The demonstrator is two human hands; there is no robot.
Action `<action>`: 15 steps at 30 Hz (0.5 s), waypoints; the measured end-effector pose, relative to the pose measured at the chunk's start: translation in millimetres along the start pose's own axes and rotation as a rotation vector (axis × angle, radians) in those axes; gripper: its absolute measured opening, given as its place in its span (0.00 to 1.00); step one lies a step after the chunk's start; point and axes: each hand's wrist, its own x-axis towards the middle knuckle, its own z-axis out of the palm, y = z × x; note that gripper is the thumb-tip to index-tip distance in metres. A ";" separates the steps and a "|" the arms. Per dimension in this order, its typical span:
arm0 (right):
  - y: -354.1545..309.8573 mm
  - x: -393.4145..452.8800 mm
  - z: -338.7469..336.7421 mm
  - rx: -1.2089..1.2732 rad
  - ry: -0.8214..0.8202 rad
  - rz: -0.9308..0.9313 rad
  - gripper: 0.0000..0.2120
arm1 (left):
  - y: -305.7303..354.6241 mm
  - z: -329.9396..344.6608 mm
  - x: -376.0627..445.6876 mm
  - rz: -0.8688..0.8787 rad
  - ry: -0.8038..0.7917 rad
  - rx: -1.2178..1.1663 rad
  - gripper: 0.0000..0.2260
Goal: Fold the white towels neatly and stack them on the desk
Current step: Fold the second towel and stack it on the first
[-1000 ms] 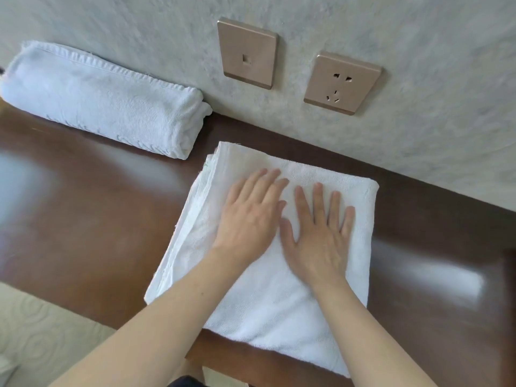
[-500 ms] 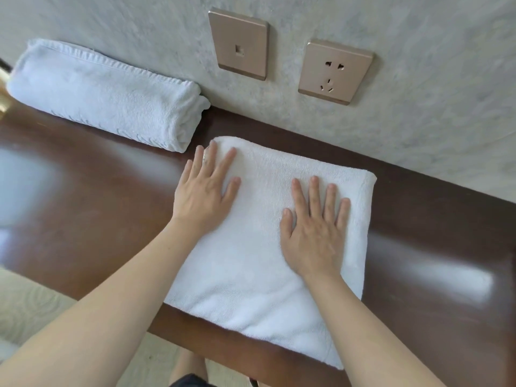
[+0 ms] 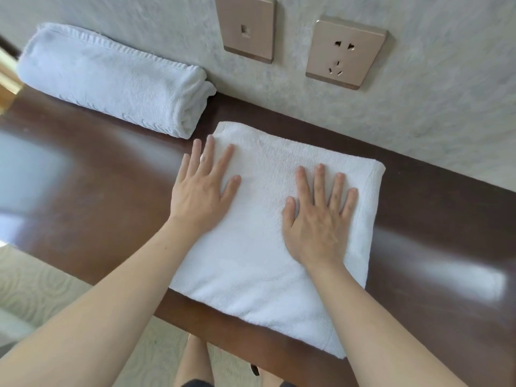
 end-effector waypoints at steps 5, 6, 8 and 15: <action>-0.2 1.2 -0.8 0.026 -0.033 0.015 0.29 | 49.8 -0.2 -74.0 0.246 0.007 -0.143 0.31; 0.0 0.9 -0.9 0.030 -0.027 0.017 0.29 | 54.3 5.6 -91.7 0.274 -0.041 -0.104 0.31; 0.3 -0.7 -2.1 0.014 -0.011 0.030 0.29 | 41.8 14.9 -109.5 0.293 -0.090 0.007 0.31; -0.5 -6.1 3.1 -0.013 -0.004 0.114 0.28 | -15.1 9.9 -83.0 0.215 -0.090 0.055 0.32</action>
